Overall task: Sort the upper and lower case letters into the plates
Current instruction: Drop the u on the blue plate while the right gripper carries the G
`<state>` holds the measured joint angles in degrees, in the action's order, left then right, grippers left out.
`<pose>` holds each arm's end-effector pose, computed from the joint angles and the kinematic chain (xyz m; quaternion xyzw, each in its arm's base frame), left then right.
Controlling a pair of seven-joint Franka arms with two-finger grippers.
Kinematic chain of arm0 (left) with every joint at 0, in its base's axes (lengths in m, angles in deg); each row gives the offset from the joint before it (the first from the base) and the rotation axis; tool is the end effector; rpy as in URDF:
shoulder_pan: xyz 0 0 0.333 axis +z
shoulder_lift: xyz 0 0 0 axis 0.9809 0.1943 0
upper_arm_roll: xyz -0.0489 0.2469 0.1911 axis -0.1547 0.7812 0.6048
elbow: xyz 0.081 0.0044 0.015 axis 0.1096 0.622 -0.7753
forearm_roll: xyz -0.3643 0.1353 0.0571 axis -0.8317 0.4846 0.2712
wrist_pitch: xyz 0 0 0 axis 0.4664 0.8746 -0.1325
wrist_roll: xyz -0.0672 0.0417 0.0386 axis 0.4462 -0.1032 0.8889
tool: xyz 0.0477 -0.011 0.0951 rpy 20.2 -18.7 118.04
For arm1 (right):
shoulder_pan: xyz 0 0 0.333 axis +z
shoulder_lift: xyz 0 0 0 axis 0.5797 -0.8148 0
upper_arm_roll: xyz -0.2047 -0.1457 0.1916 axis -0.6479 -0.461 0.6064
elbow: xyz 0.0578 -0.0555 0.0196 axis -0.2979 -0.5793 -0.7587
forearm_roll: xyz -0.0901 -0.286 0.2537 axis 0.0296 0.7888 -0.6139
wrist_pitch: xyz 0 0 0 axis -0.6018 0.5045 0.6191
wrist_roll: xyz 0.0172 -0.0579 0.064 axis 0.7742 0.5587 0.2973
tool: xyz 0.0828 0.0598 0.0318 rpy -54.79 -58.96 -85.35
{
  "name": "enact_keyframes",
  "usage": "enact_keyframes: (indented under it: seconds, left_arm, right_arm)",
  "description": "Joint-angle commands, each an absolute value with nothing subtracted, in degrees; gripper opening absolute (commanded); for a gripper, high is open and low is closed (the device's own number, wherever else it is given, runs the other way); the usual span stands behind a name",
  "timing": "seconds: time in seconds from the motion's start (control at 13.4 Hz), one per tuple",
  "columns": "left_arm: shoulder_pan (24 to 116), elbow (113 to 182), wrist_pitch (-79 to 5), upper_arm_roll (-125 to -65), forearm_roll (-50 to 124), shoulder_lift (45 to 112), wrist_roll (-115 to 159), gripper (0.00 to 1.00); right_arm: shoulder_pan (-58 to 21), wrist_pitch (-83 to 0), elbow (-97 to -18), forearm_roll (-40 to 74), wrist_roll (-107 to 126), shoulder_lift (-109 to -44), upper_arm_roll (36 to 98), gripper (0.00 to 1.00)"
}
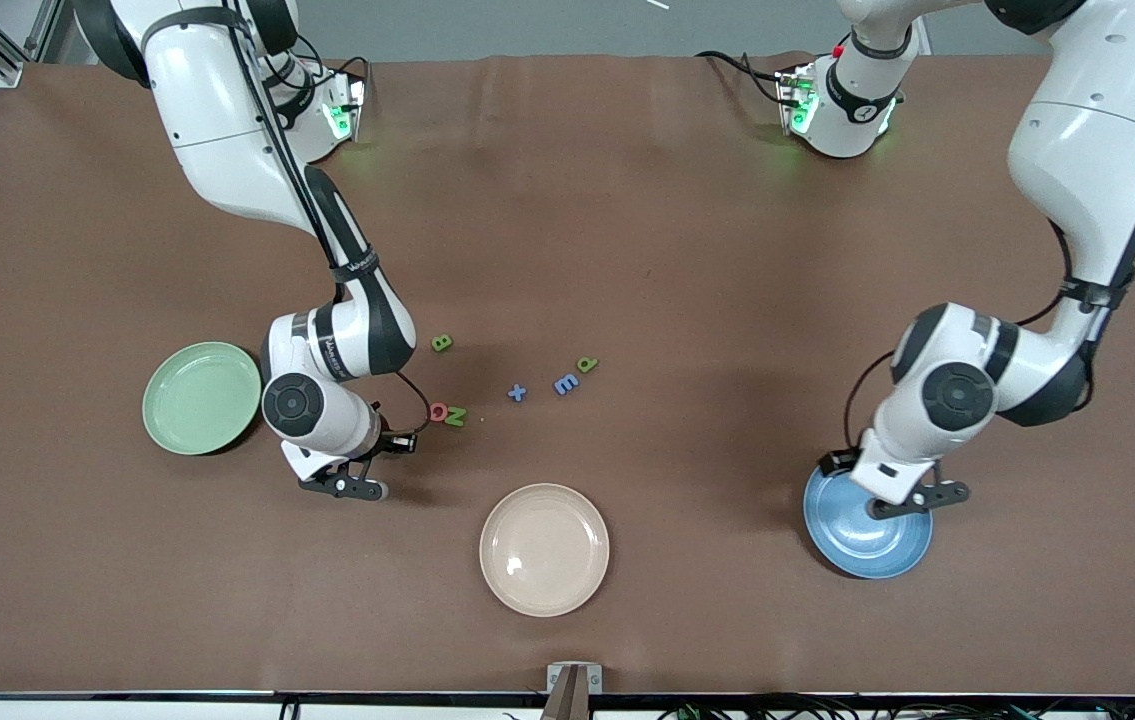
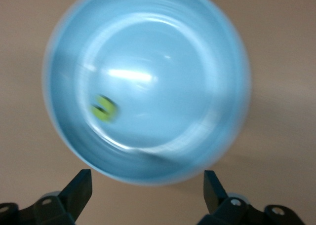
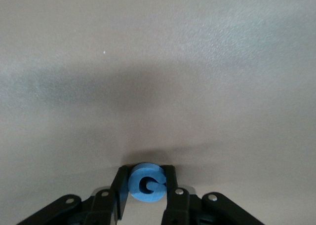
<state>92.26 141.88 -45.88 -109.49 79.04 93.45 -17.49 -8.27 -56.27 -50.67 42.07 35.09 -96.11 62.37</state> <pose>0.6643 -0.1586 0.2473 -0.9921 -0.1139 -0.0212 0.0475 0.6506 0.2194 0.1840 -0.9956 0.0842 0.0402 0.0047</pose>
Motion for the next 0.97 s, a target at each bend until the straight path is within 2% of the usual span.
enact_keyframes:
  seconds: [0.0, 0.22, 0.37, 0.67, 0.9]
  left_arm:
    - [83.6, 142.2, -43.9, -110.7, 79.3, 92.7, -31.7, 1.00]
    - [74.9, 140.9, -44.6, -110.5, 79.3, 95.2, -44.6, 1.00]
    - [69.9, 139.2, -45.0, -110.5, 79.1, 97.7, -51.3, 0.99]
    - [62.7, 131.9, -45.8, -110.1, 79.1, 104.2, -61.3, 0.95]
    - [61.0, 131.8, -45.8, -110.1, 78.1, 104.5, -63.7, 0.90]
  right_arm:
    - [-10.1, -49.0, -52.1, 41.8, 34.5, -90.2, 61.3, 0.16]
    - [-14.7, -47.8, -62.1, 42.9, 24.8, -80.1, 60.9, 0.16]
    - [-18.5, -48.1, -66.8, 46.2, 18.8, -76.2, 59.6, 0.16]
    - [-29.2, -54.7, -74.0, 46.7, 2.3, -74.4, 59.1, 0.16]
    - [-33.8, -60.5, -77.4, 46.7, -4.5, -74.9, 59.2, 0.16]
